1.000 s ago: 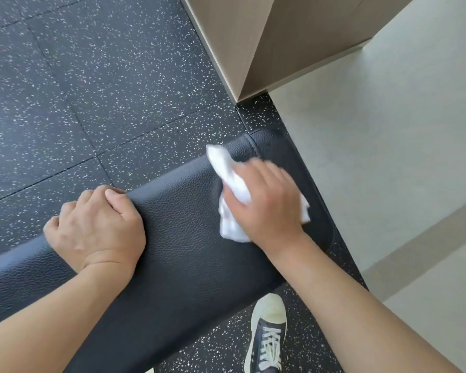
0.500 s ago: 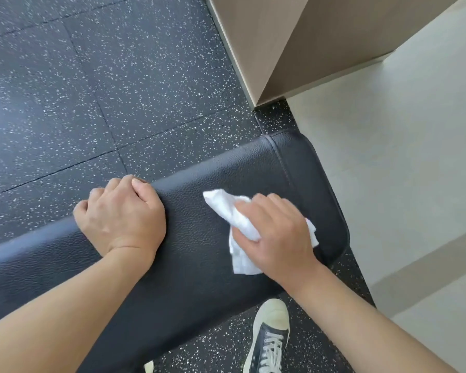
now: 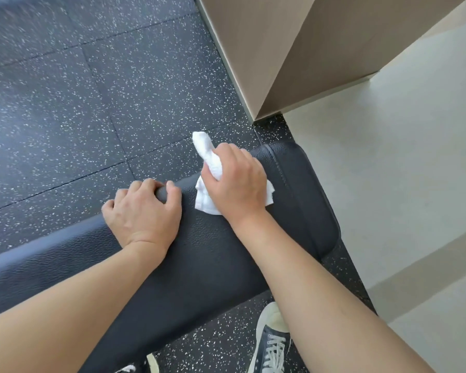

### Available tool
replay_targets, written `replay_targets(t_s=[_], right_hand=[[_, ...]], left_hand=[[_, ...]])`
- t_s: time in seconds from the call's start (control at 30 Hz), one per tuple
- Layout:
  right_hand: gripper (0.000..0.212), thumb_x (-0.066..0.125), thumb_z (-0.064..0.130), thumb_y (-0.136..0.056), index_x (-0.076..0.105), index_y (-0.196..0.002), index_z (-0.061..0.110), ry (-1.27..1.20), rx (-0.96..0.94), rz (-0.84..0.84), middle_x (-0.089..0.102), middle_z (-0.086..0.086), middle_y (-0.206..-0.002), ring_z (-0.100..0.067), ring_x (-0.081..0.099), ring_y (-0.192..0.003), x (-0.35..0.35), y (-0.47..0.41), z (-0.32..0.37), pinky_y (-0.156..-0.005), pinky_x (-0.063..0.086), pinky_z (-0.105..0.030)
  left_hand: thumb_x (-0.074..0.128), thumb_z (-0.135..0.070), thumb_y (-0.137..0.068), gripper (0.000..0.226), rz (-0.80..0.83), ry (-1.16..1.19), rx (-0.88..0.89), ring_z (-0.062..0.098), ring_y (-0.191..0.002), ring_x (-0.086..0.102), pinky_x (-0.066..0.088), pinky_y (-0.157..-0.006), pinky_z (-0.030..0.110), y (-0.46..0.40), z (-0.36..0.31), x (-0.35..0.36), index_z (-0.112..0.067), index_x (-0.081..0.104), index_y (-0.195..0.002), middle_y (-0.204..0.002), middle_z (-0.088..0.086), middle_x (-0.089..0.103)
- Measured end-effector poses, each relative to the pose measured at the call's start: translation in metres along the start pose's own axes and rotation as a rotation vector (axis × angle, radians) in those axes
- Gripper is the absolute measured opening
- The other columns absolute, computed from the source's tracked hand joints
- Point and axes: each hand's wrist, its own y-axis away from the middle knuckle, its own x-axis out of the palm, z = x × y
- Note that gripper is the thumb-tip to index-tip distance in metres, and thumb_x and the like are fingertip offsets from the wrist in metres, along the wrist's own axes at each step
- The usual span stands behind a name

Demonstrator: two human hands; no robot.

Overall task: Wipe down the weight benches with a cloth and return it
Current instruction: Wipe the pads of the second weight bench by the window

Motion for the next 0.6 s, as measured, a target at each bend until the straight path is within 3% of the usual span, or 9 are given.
replay_targets(t_s=[0.07,0.17,0.3,0.4,0.5,0.6], right_hand=[[0.02,0.065,0.03,-0.089,0.056,-0.085,0.013,-0.012,-0.041,0.027,0.056,-0.001,-0.077,-0.026,0.052,-0.07,-0.005,0.007,-0.003,-0.062,0.043,-0.04],[0.018,0.065,0.028,-0.088,0.056,-0.086,0.013,-0.035,-0.105,0.06,0.056,-0.001,-0.077,-0.027,0.053,-0.069,-0.023,0.037,-0.025,-0.061,0.042,-0.038],[0.018,0.058,0.03,-0.092,0.06,-0.093,0.012,0.002,-0.098,0.081,0.056,0.0,-0.079,-0.026,0.053,-0.071,-0.064,0.095,-0.089,-0.062,0.043,-0.037],[0.02,0.057,0.032,-0.094,0.062,-0.102,0.015,0.047,-0.03,0.1,0.053,0.005,-0.084,-0.021,0.051,-0.074,-0.096,0.131,-0.137,-0.065,0.032,-0.026],[0.027,0.053,0.036,-0.096,0.066,-0.104,0.014,0.086,0.068,0.093,0.052,0.006,-0.084,-0.02,0.05,-0.075,-0.109,0.149,-0.156,-0.061,0.034,-0.028],[0.023,0.054,0.035,-0.096,0.061,-0.096,0.013,0.101,0.117,0.054,0.053,0.004,-0.082,-0.02,0.048,-0.072,-0.105,0.147,-0.151,-0.063,0.022,-0.025]], left_hand=[[0.031,-0.056,-0.096,0.05,0.02,-0.023,0.118,0.031,-0.11,0.058,0.035,-0.099,0.046,0.005,0.002,-0.004,-0.027,0.069,-0.111,-0.111,0.001,0.067],[0.031,-0.038,-0.1,0.05,0.056,-0.058,0.44,0.035,-0.112,0.057,0.041,-0.094,0.048,0.008,0.006,-0.006,-0.016,0.058,-0.135,-0.126,0.006,0.063],[0.045,-0.02,-0.099,0.059,0.244,-0.093,0.714,0.037,-0.13,0.051,0.042,-0.107,0.051,-0.002,-0.004,-0.014,-0.008,0.037,-0.157,-0.152,0.011,0.048],[0.04,-0.024,-0.097,0.059,0.263,-0.035,0.679,0.035,-0.132,0.049,0.041,-0.108,0.051,-0.002,-0.013,-0.017,-0.013,0.038,-0.156,-0.151,0.009,0.05],[0.03,-0.033,-0.102,0.047,0.199,0.083,0.519,0.034,-0.123,0.054,0.04,-0.102,0.05,0.002,-0.035,-0.01,-0.02,0.049,-0.143,-0.138,0.006,0.061],[0.026,-0.036,-0.102,0.038,0.189,0.091,0.306,0.034,-0.105,0.057,0.037,-0.093,0.049,-0.002,-0.075,0.002,-0.022,0.061,-0.107,-0.116,0.008,0.069]])
